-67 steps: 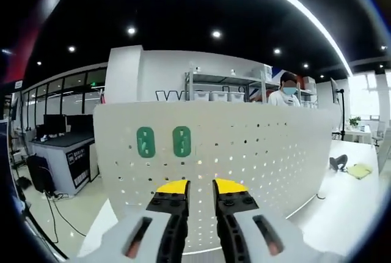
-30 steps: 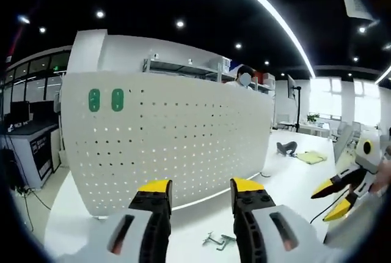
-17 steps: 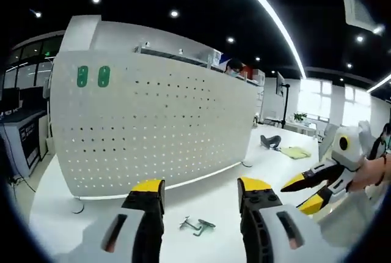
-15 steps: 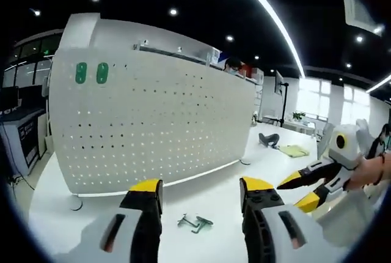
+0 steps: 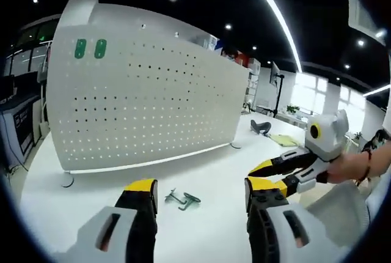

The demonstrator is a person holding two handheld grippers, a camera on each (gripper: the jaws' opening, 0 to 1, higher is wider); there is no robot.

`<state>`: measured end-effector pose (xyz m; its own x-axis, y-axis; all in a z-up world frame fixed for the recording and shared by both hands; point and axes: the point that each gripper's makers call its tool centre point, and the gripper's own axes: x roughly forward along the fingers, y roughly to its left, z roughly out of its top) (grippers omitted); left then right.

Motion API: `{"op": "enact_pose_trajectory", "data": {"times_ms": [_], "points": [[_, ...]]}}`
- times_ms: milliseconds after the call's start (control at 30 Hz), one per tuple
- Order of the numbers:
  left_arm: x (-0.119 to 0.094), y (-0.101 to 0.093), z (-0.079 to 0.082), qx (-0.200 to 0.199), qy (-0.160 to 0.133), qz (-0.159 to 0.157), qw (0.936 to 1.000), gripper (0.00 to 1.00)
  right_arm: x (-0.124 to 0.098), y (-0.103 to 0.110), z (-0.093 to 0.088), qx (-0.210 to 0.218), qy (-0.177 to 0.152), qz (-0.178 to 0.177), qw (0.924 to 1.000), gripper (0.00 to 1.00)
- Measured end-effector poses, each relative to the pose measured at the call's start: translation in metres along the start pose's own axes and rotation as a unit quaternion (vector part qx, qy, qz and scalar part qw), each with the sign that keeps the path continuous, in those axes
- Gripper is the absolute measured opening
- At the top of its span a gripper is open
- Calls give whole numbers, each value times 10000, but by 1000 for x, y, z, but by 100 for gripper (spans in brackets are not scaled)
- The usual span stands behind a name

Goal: Insert the hook assembly into the mounting plate slot until the hook locks in place.

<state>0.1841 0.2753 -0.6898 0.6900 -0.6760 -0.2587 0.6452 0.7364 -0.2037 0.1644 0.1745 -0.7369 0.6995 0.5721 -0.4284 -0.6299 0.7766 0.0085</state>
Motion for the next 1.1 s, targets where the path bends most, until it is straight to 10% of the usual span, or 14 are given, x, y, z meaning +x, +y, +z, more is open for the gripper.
{"op": "enact_pose_trajectory", "data": {"times_ms": [1100], "points": [[-1,-7,-33,-293,314,-8,9991,63,71,-26,-36,376,634,-151,9972,20]]}}
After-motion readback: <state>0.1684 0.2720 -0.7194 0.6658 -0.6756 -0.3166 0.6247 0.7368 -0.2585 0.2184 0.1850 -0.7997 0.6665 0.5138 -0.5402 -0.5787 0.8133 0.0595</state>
